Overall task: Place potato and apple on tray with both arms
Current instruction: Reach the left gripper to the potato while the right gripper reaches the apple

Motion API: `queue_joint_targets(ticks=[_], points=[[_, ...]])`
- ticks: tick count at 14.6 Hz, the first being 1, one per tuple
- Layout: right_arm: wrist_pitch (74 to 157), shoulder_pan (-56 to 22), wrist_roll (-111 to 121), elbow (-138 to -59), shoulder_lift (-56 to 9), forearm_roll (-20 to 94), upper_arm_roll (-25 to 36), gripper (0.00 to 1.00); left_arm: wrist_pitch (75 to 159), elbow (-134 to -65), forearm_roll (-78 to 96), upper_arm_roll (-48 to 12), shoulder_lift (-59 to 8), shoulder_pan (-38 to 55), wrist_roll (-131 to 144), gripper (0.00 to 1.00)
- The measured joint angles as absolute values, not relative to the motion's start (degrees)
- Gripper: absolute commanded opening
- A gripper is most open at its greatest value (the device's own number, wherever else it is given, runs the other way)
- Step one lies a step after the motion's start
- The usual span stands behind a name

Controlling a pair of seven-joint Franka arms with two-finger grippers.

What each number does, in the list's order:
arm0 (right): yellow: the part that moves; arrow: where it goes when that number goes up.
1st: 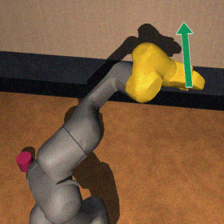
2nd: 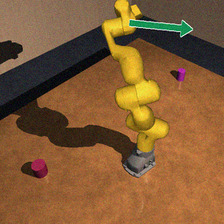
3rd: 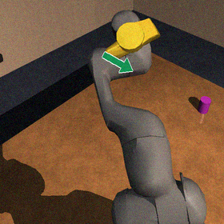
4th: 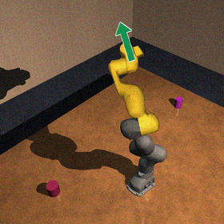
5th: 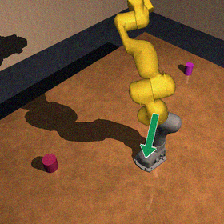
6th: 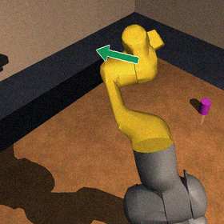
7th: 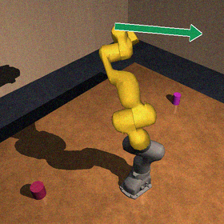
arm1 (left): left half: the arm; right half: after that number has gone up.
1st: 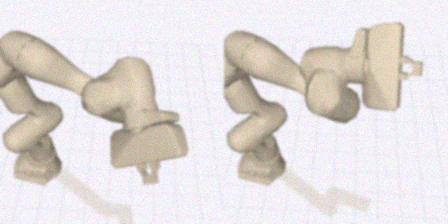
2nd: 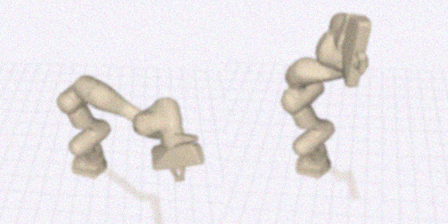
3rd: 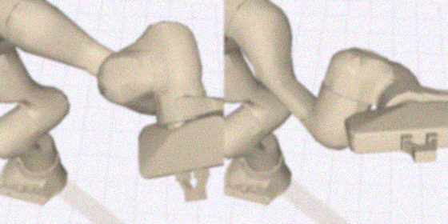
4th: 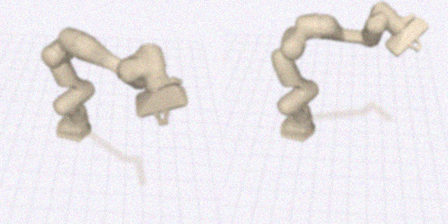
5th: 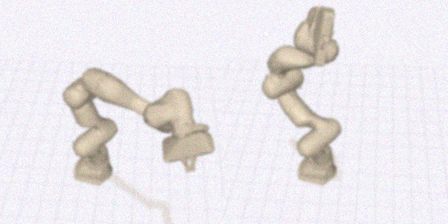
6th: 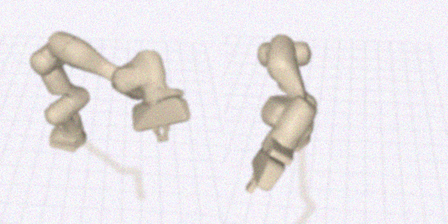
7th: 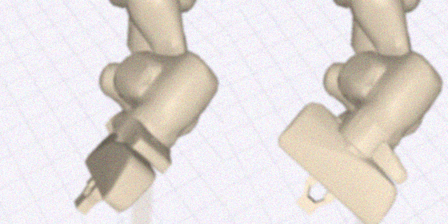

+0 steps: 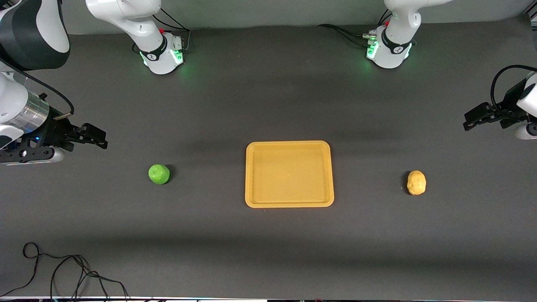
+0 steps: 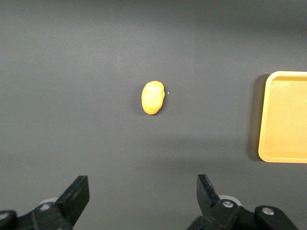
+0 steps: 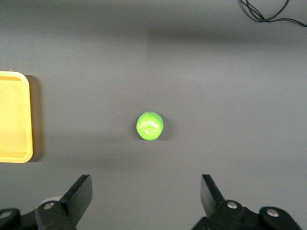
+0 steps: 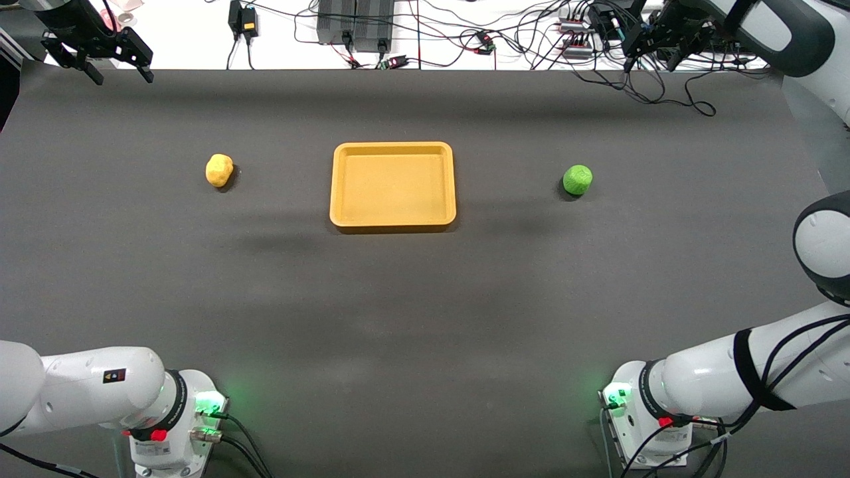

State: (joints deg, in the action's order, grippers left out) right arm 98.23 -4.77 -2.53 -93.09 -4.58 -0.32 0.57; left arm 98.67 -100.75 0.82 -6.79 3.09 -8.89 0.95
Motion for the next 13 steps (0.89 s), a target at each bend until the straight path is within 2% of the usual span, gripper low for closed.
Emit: queue_joint_targets(ticks=[8,13], points=[[98.2,-4.8,-2.6,-93.2,-4.7,-0.5,0.6,1.0,101.0,-101.5,0.8,-6.8,2.5,-8.8,0.8,1.0],[98.2,-4.8,-2.6,-93.3,-5.0,-0.4,0.6,1.0,106.8,-102.4,0.6,-7.0,-5.6,-6.7,-1.8,1.0]])
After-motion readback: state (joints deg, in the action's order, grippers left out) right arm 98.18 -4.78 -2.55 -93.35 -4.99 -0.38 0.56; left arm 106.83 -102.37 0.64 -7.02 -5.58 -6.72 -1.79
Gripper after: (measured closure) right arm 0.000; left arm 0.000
